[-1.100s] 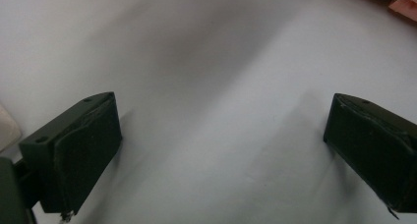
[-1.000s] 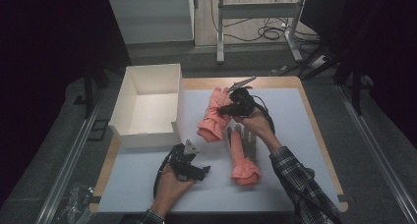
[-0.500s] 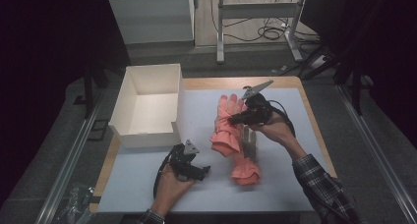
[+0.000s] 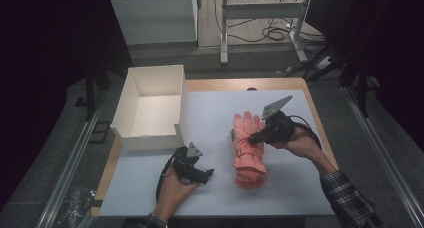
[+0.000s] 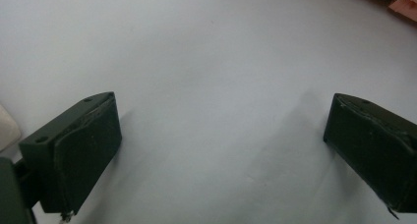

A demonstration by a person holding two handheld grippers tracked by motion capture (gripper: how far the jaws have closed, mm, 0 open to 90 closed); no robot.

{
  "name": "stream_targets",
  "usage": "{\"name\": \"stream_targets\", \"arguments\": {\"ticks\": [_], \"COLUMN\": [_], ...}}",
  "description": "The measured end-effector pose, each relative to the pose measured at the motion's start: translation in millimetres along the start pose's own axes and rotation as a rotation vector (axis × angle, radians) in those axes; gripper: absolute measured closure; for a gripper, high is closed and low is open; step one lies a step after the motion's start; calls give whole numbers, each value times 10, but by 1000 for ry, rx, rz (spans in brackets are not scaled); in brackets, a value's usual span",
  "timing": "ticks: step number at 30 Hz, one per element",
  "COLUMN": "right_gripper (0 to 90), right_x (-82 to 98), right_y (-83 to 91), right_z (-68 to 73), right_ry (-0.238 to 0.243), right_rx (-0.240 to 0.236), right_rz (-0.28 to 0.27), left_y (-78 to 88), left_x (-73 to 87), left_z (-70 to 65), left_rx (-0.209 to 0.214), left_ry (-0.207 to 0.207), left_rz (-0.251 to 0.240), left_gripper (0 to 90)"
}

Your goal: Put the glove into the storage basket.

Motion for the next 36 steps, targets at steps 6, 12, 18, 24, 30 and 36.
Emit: {"name": "stream_targets", "arguments": {"ticks": [6,12,18,24,30,36], "right_gripper": [842,783,722,648,568,520], "right_x": [152,239,295,303,286,301], "right_y": [-130,-264,-318,-262,-186,-107], "right_z": [-16,-77,-84,-68,-44,-44], "right_ry": [21,69,40,7,-9,-16], "right_rx": [-17,36,41,90,120,141], "right_rz": [19,64,54,30,-3,-30], "left_y": [1,2,2,1,0,0], "left_x": [1,1,1,1,0,0], "left_z": [0,0,1,0,-1,-1], "left_rx": [1,1,1,1,0,0], "left_ry": [-1,-2,-3,-1,0,1], "left_rz": [1,2,2,1,0,0], "left_gripper": [10,10,10,10,10,10]}}
Point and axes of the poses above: each handheld gripper's, and its own axes: y roughly backward along the jaws, x roughly out of its underside, z roughly to its left, the point moved 6 cm from there along -y, roughly forward along the jaws, and after that the axes turned 6 degrees about -z, right-handed, at the moved point
